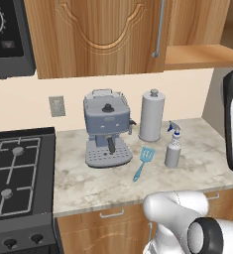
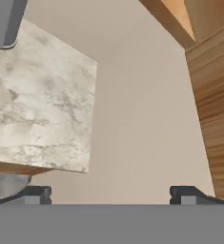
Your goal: Pick the pan from the cabinet and place it on the stove. Then turn on the stove burner for the pan.
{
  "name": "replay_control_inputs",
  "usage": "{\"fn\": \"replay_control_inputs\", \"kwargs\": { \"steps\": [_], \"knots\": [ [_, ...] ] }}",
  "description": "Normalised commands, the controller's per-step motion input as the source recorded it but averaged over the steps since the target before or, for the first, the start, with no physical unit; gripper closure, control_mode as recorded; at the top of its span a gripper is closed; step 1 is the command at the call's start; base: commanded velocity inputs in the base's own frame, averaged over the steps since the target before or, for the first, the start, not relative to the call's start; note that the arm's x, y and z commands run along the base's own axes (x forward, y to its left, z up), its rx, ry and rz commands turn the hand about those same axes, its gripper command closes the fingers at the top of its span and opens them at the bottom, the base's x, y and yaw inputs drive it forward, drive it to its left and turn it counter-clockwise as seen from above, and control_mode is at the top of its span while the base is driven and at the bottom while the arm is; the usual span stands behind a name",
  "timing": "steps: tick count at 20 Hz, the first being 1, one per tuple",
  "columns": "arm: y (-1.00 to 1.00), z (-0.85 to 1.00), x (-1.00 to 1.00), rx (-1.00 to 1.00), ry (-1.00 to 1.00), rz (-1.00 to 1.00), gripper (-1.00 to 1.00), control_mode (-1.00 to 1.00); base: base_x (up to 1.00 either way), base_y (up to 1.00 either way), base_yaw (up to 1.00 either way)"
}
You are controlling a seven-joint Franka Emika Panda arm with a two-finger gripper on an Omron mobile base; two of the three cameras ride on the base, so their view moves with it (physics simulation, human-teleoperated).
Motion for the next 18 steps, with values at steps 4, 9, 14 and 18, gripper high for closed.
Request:
{"fn": "replay_control_inputs", "kwargs": {
  "steps": [4,9,14,18],
  "knots": [
    [1.00,0.00,-0.13,0.11,-0.33,0.13,-1.00,-1.00,0.00,0.00,0.00],
    [1.00,0.00,-0.07,0.11,-0.31,0.14,-1.00,-1.00,0.00,0.00,0.00],
    [0.99,0.03,0.00,0.11,-0.27,0.16,-1.00,-1.00,0.00,0.00,0.00],
    [0.87,0.11,0.00,0.10,-0.26,0.16,-1.00,-1.00,0.00,0.00,0.00]
  ]
}}
